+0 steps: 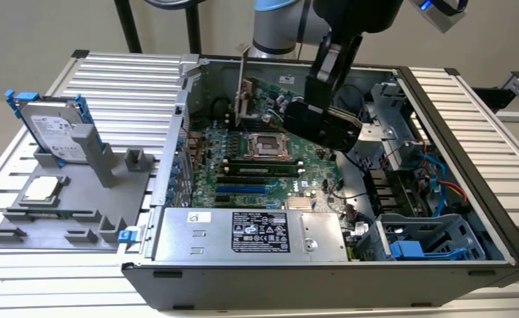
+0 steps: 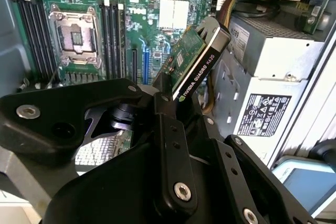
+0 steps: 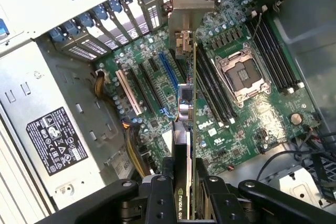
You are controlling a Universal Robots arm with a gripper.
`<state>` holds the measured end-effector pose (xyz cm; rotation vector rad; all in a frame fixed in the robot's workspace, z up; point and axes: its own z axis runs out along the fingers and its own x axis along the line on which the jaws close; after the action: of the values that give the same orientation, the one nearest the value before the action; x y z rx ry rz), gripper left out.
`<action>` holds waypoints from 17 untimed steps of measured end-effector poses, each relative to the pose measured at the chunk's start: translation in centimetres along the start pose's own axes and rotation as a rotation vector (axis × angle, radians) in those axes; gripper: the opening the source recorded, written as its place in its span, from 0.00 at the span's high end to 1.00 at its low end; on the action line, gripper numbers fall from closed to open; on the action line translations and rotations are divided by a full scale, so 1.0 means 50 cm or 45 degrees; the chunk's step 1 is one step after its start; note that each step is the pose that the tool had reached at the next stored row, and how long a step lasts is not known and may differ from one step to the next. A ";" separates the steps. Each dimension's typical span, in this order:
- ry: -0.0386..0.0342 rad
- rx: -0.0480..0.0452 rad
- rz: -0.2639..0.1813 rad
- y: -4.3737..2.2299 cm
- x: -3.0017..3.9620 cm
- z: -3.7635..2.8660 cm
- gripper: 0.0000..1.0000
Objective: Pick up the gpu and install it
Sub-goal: 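Insert the gpu into the slot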
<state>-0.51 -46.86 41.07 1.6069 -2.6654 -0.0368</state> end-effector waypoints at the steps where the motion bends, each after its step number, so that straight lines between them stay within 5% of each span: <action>1: 0.0002 0.000 -0.006 0.000 0.000 0.000 1.00; 17: 0.0035 0.001 -0.098 0.000 0.000 0.000 1.00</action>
<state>-0.51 -46.86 41.09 1.7077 -2.6009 -0.0350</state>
